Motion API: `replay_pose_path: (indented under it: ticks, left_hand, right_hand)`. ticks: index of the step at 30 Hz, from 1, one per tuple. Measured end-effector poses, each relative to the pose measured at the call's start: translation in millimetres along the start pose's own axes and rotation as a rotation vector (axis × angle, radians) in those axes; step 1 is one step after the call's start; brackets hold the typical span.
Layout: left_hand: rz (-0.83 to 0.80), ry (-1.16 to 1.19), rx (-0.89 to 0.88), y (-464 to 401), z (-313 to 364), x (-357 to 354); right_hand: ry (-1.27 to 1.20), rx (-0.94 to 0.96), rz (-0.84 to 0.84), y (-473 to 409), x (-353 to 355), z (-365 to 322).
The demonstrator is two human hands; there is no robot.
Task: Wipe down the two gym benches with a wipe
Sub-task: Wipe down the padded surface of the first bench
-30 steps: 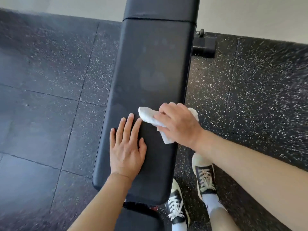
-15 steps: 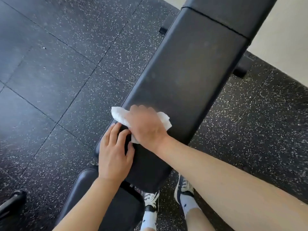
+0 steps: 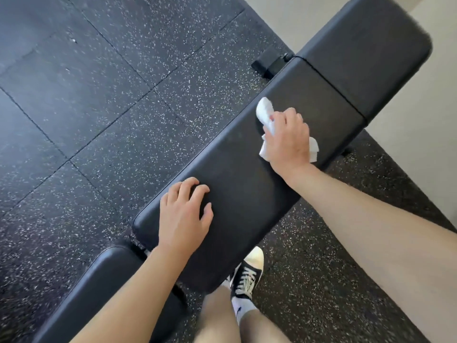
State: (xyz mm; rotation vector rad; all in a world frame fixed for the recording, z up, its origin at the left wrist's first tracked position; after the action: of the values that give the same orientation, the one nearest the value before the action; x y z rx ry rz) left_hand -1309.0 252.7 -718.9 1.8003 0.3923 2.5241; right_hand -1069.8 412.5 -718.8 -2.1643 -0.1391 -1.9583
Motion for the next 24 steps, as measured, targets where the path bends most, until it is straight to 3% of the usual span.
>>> replay_pose_path:
  ticks: [5,9,10,13,15,19,21,24]
  left_hand:
    - [0.001,0.036,-0.063,-30,5,1]
    - [-0.064,0.067,-0.102,-46,17,7]
    - [-0.074,0.069,-0.119,-51,22,8]
    - [-0.097,0.067,-0.153,-68,43,7]
    - [-0.11,0.076,-0.157,-82,59,5]
    - [-0.126,0.094,-0.133,-108,84,-1]
    - [-0.127,0.106,-0.13,-120,97,-2]
    - [-0.144,0.104,-0.089,-139,111,-5]
  right_hand:
    - [-0.148,0.412,-0.082,54,-15,-112]
    - [-0.122,0.674,-0.147,40,-12,-92]
    - [-0.09,0.633,-0.144,24,-11,-65]
    - [0.001,0.22,-0.105,-33,1,57]
    - [0.076,0.055,-0.121,-55,7,113]
    - [0.068,-0.07,-0.022,-52,10,103]
    - [0.007,0.0,-0.052,-32,-1,65]
    - [-0.104,0.356,-0.134,-4,-14,12]
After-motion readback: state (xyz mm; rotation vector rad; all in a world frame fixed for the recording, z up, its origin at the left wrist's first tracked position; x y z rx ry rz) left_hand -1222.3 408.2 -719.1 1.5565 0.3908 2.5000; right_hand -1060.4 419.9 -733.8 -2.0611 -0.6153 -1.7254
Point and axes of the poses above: each hand's wrist, its own y-axis away from the middle knuckle, its own x-axis out of the back of the hand, z = x × y, the point moved 8 cm from there along -y, towards the middle knuckle, and after that the axes turned 12 degrees about x, right-handed, at the moved point
